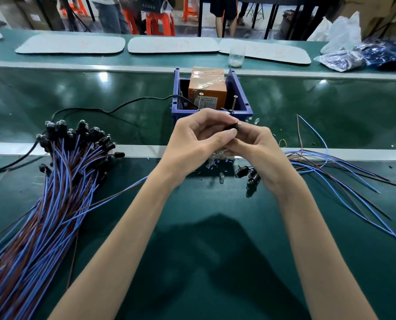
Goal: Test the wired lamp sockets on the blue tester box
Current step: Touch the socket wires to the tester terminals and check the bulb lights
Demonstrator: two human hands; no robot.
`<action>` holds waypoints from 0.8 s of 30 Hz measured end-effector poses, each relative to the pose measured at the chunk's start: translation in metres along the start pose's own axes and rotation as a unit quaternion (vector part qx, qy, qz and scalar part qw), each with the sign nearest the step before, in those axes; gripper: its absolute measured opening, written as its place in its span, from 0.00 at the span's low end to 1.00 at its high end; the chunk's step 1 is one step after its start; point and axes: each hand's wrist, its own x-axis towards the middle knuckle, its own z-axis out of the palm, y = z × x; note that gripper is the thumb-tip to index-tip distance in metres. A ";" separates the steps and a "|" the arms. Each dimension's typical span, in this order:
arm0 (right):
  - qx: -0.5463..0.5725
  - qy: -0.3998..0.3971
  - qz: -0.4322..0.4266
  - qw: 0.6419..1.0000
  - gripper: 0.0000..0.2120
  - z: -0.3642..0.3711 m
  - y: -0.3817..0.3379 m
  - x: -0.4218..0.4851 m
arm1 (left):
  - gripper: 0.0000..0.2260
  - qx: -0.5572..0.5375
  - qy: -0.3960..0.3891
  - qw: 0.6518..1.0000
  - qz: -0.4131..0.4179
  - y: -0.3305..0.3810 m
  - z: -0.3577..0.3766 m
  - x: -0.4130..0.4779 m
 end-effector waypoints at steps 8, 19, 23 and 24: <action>0.018 0.035 0.005 0.999 0.08 0.005 0.003 0.003 | 0.06 -0.091 0.021 0.995 0.032 -0.004 0.010 -0.001; 0.173 0.163 -0.010 0.971 0.12 -0.018 -0.010 0.002 | 0.25 -0.133 0.046 0.921 -0.363 -0.015 0.007 0.012; 0.268 0.177 -0.002 0.947 0.12 -0.026 -0.018 -0.001 | 0.19 -0.374 0.274 0.834 -0.298 -0.019 0.004 0.014; 0.278 0.188 0.001 0.942 0.13 -0.028 -0.019 -0.001 | 0.18 -0.402 0.334 0.806 -0.278 -0.020 0.002 0.014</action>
